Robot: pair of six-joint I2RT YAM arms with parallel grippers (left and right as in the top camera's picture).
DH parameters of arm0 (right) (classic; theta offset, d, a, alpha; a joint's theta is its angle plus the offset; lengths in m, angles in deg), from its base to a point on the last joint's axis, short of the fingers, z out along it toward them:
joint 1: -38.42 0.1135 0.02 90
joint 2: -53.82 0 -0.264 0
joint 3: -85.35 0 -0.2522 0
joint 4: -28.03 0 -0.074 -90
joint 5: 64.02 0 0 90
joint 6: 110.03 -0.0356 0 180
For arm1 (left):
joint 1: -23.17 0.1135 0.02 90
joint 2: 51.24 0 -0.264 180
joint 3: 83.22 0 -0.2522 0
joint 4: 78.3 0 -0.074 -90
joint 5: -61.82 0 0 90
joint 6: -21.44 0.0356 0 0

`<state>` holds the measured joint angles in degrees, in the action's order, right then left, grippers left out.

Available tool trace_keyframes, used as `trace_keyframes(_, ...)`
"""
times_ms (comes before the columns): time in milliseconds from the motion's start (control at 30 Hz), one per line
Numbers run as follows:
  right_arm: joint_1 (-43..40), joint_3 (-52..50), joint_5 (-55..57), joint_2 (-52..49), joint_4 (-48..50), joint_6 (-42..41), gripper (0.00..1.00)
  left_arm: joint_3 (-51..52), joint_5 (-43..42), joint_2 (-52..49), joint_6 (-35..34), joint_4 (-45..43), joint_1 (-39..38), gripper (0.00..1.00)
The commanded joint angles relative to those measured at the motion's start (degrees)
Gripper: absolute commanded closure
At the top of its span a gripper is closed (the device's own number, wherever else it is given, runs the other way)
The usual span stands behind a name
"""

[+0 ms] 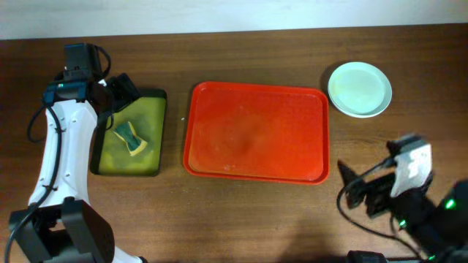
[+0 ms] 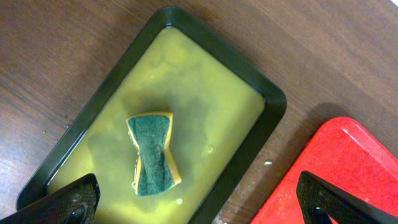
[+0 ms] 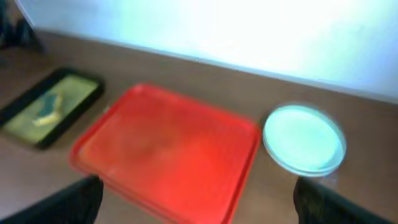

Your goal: Clean dirty plates on tray and stack at the side

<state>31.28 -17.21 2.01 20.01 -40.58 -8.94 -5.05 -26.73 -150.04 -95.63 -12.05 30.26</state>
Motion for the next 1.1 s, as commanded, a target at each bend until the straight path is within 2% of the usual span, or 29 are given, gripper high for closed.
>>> trace_keyframes(0,0.4,-17.2,0.0,11.4,12.2,0.0,0.02,-0.2,-0.2,-0.1,0.1,-0.1,0.2,0.01)
trace_keyframes(133,1.7,-37.4,0.1,25.8,29.9,0.0,0.02,-0.2,-0.2,-0.1,0.1,-0.1,0.2,0.01)
trace_keyframes(200,3.0,-43.0,0.5,29.7,35.8,0.0,0.02,-0.2,-0.2,-0.1,0.1,-0.1,0.2,0.01)
trace_keyframes(333,5.4,-49.8,2.0,32.5,43.8,-0.5,0.02,-0.2,-0.2,-0.1,0.1,-0.1,0.2,0.01)
trace_keyframes(467,8.1,-54.3,9.6,33.6,47.7,-5.7,0.02,-0.2,-0.2,-0.1,0.1,-0.1,0.2,0.01)
trace_keyframes(633,8.3,-60.2,11.8,33.6,56.7,-8.1,0.02,-0.2,-0.2,-0.1,0.1,-0.1,0.2,0.0)
trace_keyframes(700,8.3,-63.0,13.3,33.6,58.6,-11.5,0.02,-0.2,-0.2,-0.1,0.1,-0.1,0.2,0.01)
trace_keyframes(833,8.3,-63.4,16.2,33.6,58.1,-12.0,0.02,-0.2,-0.2,-0.1,0.1,-0.1,0.2,0.01)
trace_keyframes(933,8.3,-63.4,20.2,33.6,51.1,-15.2,0.02,-0.2,-0.2,-0.1,0.1,-0.1,0.2,0.01)
trace_keyframes(1067,8.3,-63.4,20.4,33.6,50.5,-14.4,0.02,-0.2,-0.2,-0.1,0.1,-0.1,0.2,0.01)
